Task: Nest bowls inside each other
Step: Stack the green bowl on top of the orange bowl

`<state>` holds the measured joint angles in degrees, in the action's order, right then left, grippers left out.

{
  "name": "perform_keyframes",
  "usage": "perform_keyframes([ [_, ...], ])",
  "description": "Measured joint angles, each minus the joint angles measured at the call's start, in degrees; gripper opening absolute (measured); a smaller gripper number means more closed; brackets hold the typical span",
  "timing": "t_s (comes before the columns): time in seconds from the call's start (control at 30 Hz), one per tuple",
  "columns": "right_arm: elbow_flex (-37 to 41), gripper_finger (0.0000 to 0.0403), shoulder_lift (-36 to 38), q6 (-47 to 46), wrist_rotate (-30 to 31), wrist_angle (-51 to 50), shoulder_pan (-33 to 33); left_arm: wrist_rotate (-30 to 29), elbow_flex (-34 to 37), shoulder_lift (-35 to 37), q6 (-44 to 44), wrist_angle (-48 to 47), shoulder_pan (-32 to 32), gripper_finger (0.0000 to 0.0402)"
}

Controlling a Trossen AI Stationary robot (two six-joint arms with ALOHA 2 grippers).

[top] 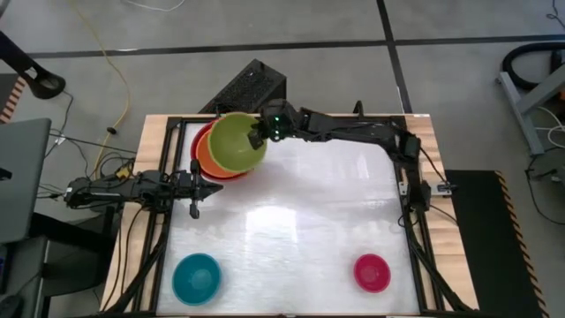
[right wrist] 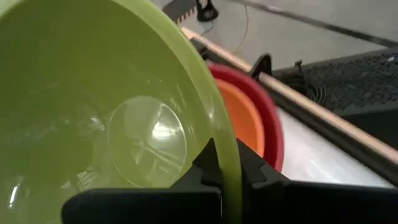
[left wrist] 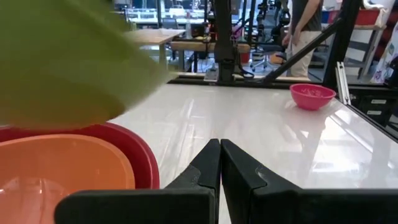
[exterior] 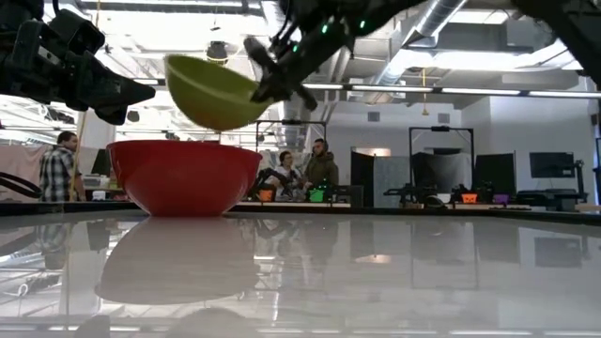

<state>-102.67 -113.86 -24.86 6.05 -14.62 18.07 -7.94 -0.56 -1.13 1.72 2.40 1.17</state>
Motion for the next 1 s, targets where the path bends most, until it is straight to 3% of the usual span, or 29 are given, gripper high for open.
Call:
perform_keyframes([
  [0.27, 0.0, 0.0018, -6.6, -3.2, -5.0, 12.2, 3.3, 0.0, 0.0, 0.0, 0.0, 0.0, 0.0, 0.0000],
  [0.47, -3.9, 0.0018, -10.9, -4.5, -10.0, 13.1, 4.5, 0.0, 0.0, 0.0, 0.0, 0.0, 0.0, 0.0000],
  [1.0, -27.9, 0.0018, -23.5, 1.2, -11.1, -9.5, 2.8, -0.1, 0.0, 0.0, 0.1, 0.0, 0.0, 0.0000],
])
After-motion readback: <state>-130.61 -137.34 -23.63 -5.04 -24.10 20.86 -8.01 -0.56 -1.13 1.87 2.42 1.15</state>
